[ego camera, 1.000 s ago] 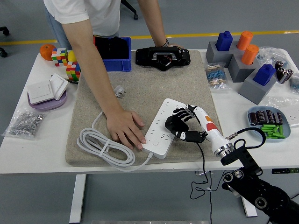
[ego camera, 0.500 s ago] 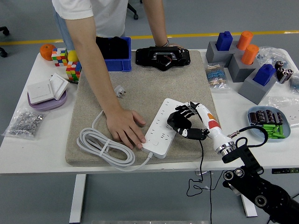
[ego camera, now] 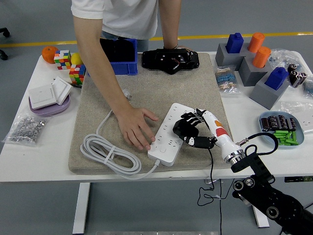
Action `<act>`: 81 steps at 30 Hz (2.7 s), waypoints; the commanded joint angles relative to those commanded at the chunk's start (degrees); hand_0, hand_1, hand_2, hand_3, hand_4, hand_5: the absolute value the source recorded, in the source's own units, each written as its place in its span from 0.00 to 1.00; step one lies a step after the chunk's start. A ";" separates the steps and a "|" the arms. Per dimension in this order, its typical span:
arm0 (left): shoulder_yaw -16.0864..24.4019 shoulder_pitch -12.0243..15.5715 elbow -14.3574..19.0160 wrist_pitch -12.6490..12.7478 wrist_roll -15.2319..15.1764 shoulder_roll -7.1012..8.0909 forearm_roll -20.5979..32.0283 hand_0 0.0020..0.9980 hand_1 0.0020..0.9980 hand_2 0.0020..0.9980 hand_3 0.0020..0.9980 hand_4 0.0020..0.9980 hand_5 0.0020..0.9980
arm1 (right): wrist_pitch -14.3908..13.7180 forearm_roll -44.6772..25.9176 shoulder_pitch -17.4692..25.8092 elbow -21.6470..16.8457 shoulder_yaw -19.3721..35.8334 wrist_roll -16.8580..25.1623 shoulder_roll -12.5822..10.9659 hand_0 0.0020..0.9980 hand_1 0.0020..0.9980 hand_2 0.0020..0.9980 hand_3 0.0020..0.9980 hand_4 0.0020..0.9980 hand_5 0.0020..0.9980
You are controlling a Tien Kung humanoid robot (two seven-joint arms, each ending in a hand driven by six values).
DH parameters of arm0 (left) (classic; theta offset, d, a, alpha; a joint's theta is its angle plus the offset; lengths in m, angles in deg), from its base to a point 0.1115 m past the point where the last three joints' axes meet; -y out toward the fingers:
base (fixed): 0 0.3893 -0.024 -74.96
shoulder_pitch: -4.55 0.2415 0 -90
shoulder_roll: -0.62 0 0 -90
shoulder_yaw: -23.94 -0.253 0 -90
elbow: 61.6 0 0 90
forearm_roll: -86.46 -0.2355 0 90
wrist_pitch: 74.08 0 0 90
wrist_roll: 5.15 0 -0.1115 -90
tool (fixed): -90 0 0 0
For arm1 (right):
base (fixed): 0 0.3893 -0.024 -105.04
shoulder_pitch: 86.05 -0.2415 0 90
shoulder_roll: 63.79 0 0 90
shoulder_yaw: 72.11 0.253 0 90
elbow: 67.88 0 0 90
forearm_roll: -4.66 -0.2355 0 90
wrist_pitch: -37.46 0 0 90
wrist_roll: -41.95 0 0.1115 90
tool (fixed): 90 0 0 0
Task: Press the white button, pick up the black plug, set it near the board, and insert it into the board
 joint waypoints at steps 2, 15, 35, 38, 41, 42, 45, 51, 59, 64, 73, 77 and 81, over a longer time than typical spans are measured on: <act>0.07 -0.01 0.00 0.00 0.01 0.01 -0.02 0.71 0.66 0.59 0.68 0.65 0.29 | -0.01 0.03 -0.04 0.07 0.04 -0.01 0.00 0.47 0.50 0.52 0.58 0.85 0.00; 0.25 -0.03 0.00 -0.02 0.02 -0.02 -0.31 0.71 0.66 0.59 0.68 0.65 0.29 | 0.48 0.08 0.18 -0.16 -0.05 -0.51 -0.18 0.47 0.50 0.53 0.58 0.85 0.00; 0.36 -0.11 0.00 -0.03 0.00 -0.03 -0.41 0.71 0.66 0.59 0.68 0.65 0.29 | 0.92 -0.89 0.14 -0.03 -0.10 -0.05 -0.25 0.57 0.60 0.57 0.61 0.89 0.00; 0.37 -0.07 0.00 -0.02 0.00 -0.05 -0.32 0.71 0.66 0.59 0.68 0.65 0.29 | 1.05 -1.01 0.16 -0.03 -0.07 0.06 -0.20 0.72 0.73 0.70 0.73 1.00 0.09; 0.39 -0.05 0.00 -0.01 0.01 -0.06 -0.36 0.71 0.66 0.59 0.68 0.65 0.29 | 1.13 -1.14 0.17 -0.06 -0.03 0.18 -0.16 0.72 0.73 0.70 0.73 1.00 0.09; 0.41 -0.06 0.00 -0.01 0.01 -0.06 -0.40 0.71 0.66 0.59 0.68 0.65 0.29 | 1.15 -1.15 0.17 -0.07 -0.01 0.19 -0.15 0.72 0.73 0.70 0.73 1.00 0.09; 0.43 -0.04 0.00 -0.02 0.03 -0.07 -0.43 0.71 0.66 0.59 0.68 0.65 0.29 | 1.27 -1.11 0.17 -0.12 0.13 0.24 -0.12 0.76 0.78 0.75 0.75 1.00 0.14; 0.40 0.01 0.00 -0.03 0.07 -0.07 -0.49 0.71 0.66 0.59 0.68 0.65 0.29 | 1.26 -1.05 0.27 -0.19 0.30 0.33 -0.11 0.77 0.79 0.76 0.76 1.00 0.17; 0.10 -0.09 0.00 -0.10 0.09 0.02 -0.58 0.71 0.66 0.59 0.68 0.65 0.29 | 1.50 -0.47 1.66 -1.68 2.75 0.84 -0.59 0.78 0.80 0.77 0.76 1.00 0.18; -0.06 -0.05 0.00 -0.10 0.07 0.04 -0.34 0.71 0.66 0.59 0.68 0.65 0.29 | 2.04 -0.73 4.73 -5.72 6.26 2.55 -2.50 0.79 0.80 0.76 0.75 1.00 0.22; -0.18 -0.09 0.00 -0.15 0.09 0.06 -0.52 0.71 0.67 0.59 0.68 0.65 0.29 | 3.73 -0.40 9.75 -11.24 9.30 5.17 -5.43 0.80 0.76 0.70 0.63 0.95 0.35; -0.35 -0.05 0.00 -0.18 0.06 0.02 -0.42 0.71 0.67 0.59 0.68 0.65 0.29 | 4.70 -1.52 11.16 -11.96 8.44 6.07 -6.35 0.80 0.76 0.70 0.63 0.95 0.35; -0.35 -0.12 0.00 -0.19 0.08 0.04 -0.50 0.71 0.66 0.59 0.68 0.65 0.28 | 5.24 -1.84 11.43 -12.18 7.43 6.38 -6.48 0.81 0.76 0.70 0.63 0.93 0.35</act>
